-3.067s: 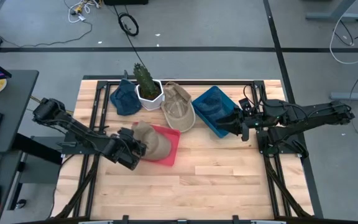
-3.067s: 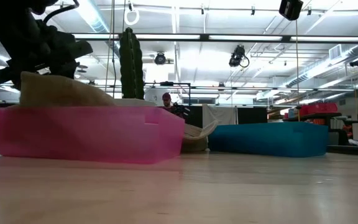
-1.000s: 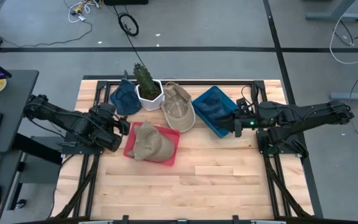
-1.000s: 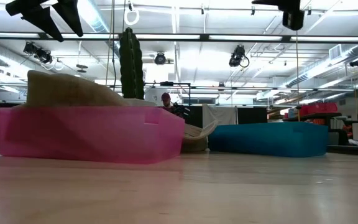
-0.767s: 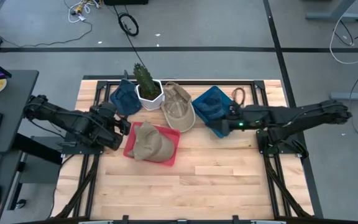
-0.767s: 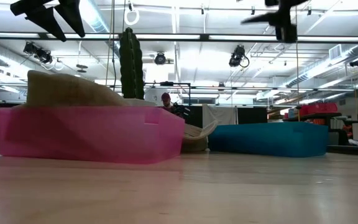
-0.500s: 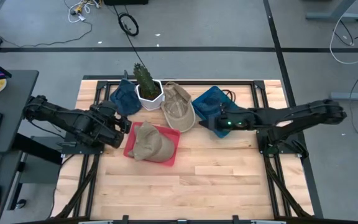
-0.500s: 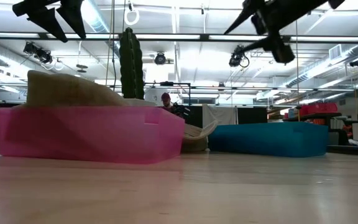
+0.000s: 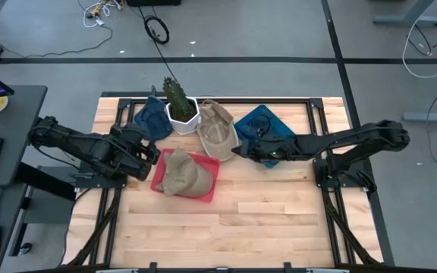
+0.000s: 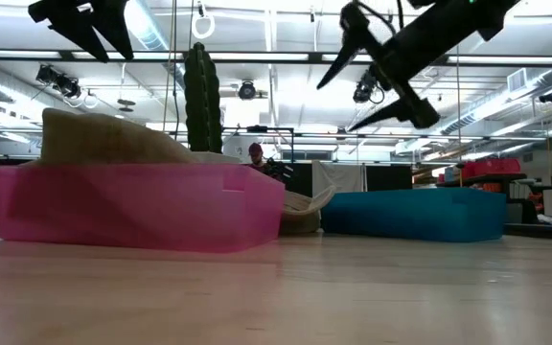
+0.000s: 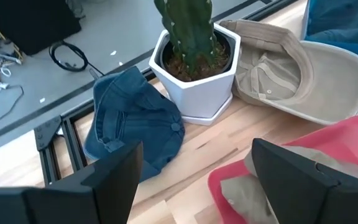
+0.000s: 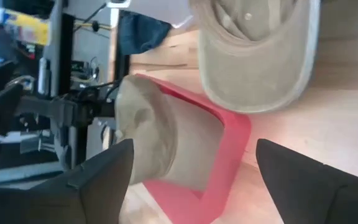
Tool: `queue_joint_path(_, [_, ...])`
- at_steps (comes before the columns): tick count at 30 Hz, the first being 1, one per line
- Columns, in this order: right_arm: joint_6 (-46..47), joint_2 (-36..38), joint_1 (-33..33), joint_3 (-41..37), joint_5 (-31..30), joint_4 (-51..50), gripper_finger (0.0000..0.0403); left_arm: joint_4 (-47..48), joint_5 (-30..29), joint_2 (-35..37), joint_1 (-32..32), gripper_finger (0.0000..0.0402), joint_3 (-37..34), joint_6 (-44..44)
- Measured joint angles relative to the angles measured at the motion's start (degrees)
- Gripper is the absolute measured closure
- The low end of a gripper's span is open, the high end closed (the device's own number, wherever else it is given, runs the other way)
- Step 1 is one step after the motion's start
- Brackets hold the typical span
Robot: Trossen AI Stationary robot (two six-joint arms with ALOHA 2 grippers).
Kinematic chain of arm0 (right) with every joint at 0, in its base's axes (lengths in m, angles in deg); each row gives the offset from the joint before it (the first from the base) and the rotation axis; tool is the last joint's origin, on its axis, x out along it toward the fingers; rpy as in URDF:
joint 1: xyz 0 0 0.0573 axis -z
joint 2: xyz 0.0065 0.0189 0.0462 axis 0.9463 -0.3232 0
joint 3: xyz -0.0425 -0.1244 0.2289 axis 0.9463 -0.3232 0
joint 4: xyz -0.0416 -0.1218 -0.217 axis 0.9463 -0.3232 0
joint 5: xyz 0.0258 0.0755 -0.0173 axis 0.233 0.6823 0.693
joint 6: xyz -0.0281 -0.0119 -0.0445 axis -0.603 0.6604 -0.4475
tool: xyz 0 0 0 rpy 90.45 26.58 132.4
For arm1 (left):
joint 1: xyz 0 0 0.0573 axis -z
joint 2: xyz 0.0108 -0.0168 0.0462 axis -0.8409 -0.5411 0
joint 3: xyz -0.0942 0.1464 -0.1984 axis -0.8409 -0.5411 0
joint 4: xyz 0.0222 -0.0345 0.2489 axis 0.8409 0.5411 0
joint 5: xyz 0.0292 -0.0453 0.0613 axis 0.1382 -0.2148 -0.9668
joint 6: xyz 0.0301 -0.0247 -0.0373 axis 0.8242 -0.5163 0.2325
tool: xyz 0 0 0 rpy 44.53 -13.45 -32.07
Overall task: Pick & Place hat
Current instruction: Put the brown cap into the red bin
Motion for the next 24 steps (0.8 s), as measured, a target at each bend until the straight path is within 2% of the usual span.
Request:
queue_joint_path(5, [5.03,-4.38,0.00,0.01,-0.65,0.70,0.0074,0.02,-1.82,0.01,0.00,0.0099,0.00,1.87])
queue_joint_path(13, [12.73,-11.00,-0.09,0.03,-6.74,3.99,0.0102,0.03,-2.67,0.01,0.00,0.0099,0.00,6.06])
queue_joint_path(18, [17.05,-14.62,-0.90,0.03,-8.03,4.13,0.0106,0.15,-3.64,0.01,0.00,0.0099,0.00,6.40])
queue_joint_path(24, [20.98,-18.27,-1.43,0.03,-13.00,7.67,0.0106,0.08,-4.48,0.01,0.00,0.0099,0.00,6.38])
